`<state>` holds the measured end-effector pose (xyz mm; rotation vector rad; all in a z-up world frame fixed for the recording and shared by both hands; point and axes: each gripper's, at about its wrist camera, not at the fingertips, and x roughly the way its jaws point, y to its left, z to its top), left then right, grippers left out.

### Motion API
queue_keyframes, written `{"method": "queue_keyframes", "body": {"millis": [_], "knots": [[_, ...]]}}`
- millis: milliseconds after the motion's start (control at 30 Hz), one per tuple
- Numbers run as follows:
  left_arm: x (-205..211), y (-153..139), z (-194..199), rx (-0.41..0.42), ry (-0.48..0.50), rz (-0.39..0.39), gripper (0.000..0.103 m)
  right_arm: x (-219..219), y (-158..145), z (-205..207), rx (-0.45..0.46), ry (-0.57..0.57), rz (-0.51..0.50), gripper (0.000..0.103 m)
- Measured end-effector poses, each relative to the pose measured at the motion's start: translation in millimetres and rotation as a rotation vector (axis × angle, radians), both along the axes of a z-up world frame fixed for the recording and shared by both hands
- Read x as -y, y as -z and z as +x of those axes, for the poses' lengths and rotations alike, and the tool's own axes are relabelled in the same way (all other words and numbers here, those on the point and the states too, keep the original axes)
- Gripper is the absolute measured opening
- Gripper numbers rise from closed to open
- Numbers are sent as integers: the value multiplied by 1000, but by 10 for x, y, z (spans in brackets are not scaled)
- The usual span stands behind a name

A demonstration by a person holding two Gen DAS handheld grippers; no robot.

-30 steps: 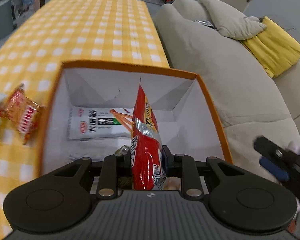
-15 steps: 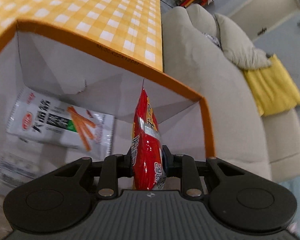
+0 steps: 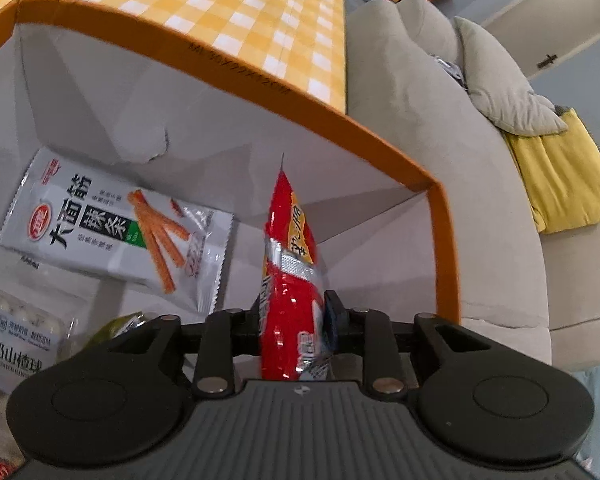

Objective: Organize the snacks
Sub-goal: 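Carry the red snack bag over the box with the left tool, then lower the red snack bag into the box and open the left tool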

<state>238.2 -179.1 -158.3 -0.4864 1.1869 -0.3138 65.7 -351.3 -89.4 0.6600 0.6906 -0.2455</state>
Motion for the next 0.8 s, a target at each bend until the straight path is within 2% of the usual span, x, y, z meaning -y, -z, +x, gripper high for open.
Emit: {"method": "queue_keyframes", "body": {"millis": [67,133,233,333,533,700,800], "knots": [[11,11,21,-21,-6,45,55,-18,-11,4,2,-14,-10,64],[33,24,33,-39,13,109,62,-25,-6,1,-2,-16,-16,64],[11,8,-4,-44,43,106,65,-19,4,-6,-11,-1,-27,64],[-16,-57,-37,-48,71,135,71,1,8,-11,-15,5,-28,64],[-128,-217,-112,-64,140,150,71,7,19,-5,-29,16,-37,64],[-168,-347,-125,-44,163,259,71,-19,15,0,-25,7,-39,64],[-175,-396,-189,-33,237,324,72,-22,14,-7,-23,6,-39,64]]}}
